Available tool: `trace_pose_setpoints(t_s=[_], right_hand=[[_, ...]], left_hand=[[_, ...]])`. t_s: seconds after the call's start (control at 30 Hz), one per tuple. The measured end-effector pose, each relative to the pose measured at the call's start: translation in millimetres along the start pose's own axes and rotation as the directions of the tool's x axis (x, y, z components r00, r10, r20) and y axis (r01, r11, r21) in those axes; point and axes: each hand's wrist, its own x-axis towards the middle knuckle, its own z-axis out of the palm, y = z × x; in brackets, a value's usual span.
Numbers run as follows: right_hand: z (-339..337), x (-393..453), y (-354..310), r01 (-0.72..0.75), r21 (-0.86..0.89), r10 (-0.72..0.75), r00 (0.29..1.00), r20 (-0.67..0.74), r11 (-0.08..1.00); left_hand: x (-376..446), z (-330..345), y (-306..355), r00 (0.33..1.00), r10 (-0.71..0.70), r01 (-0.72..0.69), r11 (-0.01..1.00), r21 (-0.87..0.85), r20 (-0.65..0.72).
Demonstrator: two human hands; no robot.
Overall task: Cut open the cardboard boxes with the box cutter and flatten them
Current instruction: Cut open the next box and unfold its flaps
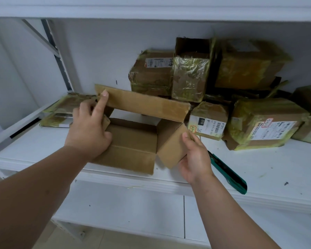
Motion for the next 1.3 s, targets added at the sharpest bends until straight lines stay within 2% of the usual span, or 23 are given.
trace_pose_setpoints(t_s=[0.07, 0.13, 0.23, 0.37, 0.43, 0.5, 0.6, 0.63, 0.67, 0.7, 0.73, 0.77, 0.8, 0.83, 0.87, 0.93, 1.0, 1.1, 1.17, 1.23, 1.3], right_hand=[[-5, 4, -2, -0.039, 0.117, 0.045, 0.998, -0.043, 0.992], [-8, 7, -3, -0.07, 0.213, 0.085, 0.994, -0.062, 0.975], [-9, 5, 3, -0.117, 0.256, 0.13, 0.991, -0.036, 0.959], [-18, -4, 4, -0.209, 0.314, 0.211, 0.977, 0.028, 0.926], [-22, -6, 3, -0.259, 0.185, 0.258, 0.966, 0.03, 0.948], [-23, -2, 5, -0.268, -0.024, 0.266, 0.962, -0.07, 0.963], [-30, 4, 6, -0.271, -0.234, 0.223, 0.952, -0.212, 0.934], [-33, 5, 5, -0.248, -0.336, 0.169, 0.954, -0.247, 0.908], [-38, 6, 6, -0.217, -0.499, 0.085, 0.958, -0.274, 0.839], [-42, 6, 6, -0.18, -0.7, -0.014, 0.965, -0.261, 0.691], [-43, 5, 5, -0.132, -0.871, -0.11, 0.972, -0.207, 0.473], [-42, 3, 5, -0.083, -0.97, -0.183, 0.975, -0.127, 0.227], [-41, 2, 6, -0.05, -0.999, -0.236, 0.971, -0.047, -0.006], [-38, 0, 7, -0.02, -0.982, -0.272, 0.962, 0.033, -0.19], [-34, 0, 7, 0.023, -0.951, -0.282, 0.953, 0.114, -0.308], [-28, 2, 9, 0.159, -0.901, -0.206, 0.944, 0.259, -0.404], [-26, 6, 19, 0.264, -0.856, -0.065, 0.944, 0.324, -0.445], [-34, 7, 39, 0.242, -0.853, 0.125, 0.97, 0.208, -0.462], [-33, 12, 40, 0.206, -0.85, 0.129, 0.978, 0.164, -0.485], [-21, 20, 34, 0.195, -0.818, 0.073, 0.98, 0.185, -0.541], [-11, 27, 33, 0.164, -0.823, -0.014, 0.979, 0.204, -0.544]], left_hand=[[-7, -5, -5, 0.993, 0.079, -0.073, 0.995, -0.072, 0.085], [-15, -4, -11, 0.981, 0.076, -0.059, 0.993, -0.098, 0.181], [-27, 5, -20, 0.957, 0.087, -0.071, 0.995, -0.069, 0.275], [-34, 14, -30, 0.908, 0.185, -0.194, 0.981, -0.015, 0.377], [-38, 18, -33, 0.873, 0.193, -0.222, 0.975, 0.013, 0.449], [-41, 22, -34, 0.849, 0.18, -0.22, 0.975, 0.022, 0.496], [-43, 26, -29, 0.79, 0.138, -0.177, 0.984, 0.007, 0.597], [-45, 27, -26, 0.764, 0.11, -0.151, 0.989, 0.01, 0.636], [-46, 29, -24, 0.748, 0.088, -0.124, 0.992, 0.009, 0.657], [-47, 32, -22, 0.746, 0.07, -0.101, 0.995, 0.009, 0.662], [-48, 37, -22, 0.753, 0.053, -0.081, 0.997, 0.012, 0.656], [-46, 42, -22, 0.762, 0.036, -0.064, 0.998, 0.019, 0.647], [-44, 47, -22, 0.766, 0.015, -0.053, 0.998, 0.041, 0.643], [-42, 50, -20, 0.766, -0.008, -0.048, 0.996, 0.071, 0.642], [-40, 52, -18, 0.767, -0.032, -0.052, 0.992, 0.112, 0.641], [-36, 56, -15, 0.787, -0.055, -0.086, 0.976, 0.198, 0.614], [-37, 61, -12, 0.797, -0.033, -0.129, 0.966, 0.222, 0.603], [-41, 69, -9, 0.718, -0.026, -0.114, 0.981, 0.155, 0.695], [-38, 71, -8, 0.704, -0.033, -0.1, 0.984, 0.145, 0.71], [-30, 72, -12, 0.719, -0.04, -0.07, 0.989, 0.129, 0.694], [-20, 72, -19, 0.742, -0.032, -0.022, 0.997, 0.072, 0.67]])
